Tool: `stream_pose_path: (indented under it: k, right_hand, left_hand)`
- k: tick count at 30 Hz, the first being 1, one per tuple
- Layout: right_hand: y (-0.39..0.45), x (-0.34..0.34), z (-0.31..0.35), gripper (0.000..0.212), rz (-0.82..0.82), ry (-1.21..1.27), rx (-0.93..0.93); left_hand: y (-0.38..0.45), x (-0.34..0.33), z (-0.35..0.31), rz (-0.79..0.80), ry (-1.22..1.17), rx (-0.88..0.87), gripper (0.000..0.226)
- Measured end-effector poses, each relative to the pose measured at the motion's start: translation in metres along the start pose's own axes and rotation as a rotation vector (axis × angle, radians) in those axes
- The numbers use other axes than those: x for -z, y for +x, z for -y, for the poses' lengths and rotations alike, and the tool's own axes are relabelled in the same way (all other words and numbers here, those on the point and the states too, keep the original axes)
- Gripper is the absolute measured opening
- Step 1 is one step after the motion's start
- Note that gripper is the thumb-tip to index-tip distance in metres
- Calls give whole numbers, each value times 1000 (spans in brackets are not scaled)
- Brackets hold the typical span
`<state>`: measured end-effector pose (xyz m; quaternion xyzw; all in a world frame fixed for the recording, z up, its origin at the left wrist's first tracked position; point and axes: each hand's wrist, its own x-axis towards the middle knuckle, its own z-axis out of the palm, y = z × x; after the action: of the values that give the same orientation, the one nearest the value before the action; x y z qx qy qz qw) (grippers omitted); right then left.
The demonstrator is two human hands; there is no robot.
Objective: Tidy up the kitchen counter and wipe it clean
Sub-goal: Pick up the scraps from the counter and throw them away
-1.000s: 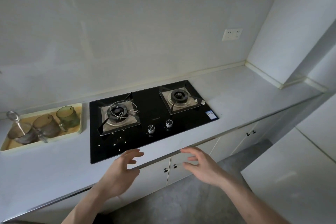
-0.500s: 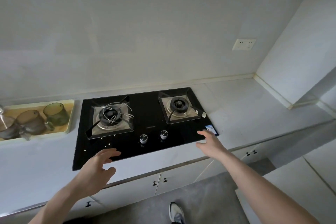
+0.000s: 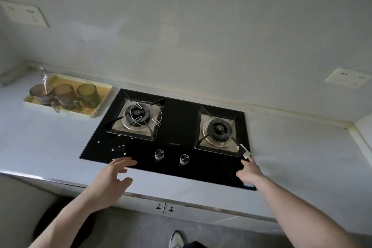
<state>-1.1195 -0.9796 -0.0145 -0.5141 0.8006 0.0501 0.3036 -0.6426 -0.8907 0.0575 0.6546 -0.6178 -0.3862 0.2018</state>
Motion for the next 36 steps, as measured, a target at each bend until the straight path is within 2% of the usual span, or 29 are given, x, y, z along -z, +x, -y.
stream_pose_path:
  k: [5,16,21,25,28,32,36]
  right_hand:
    - [28,12,6,61,28,-65,35]
    - [56,5,5,70,-1,-51,-6]
    - [15,8,15,69,-158,180,-85]
    - [-49,-21,48,76,-272,284,127]
    - [-110,-57,90,78,-162,348,351]
    - [-175,-112,168,69,123,369,489]
    - [-221,-185,259,60,378,239,596]
  left_hand:
    - [-24,-10,6,-67,-34,107,49]
    - [-41,-5,19,-66,34,182,48]
    - [-40,11,23,-18,31,174,47]
    - [-50,25,43,-19,26,174,45]
    - [-72,38,70,-9,14,205,46]
    - [-109,58,111,14,17,294,48]
    - [-156,86,162,-19,22,406,51]
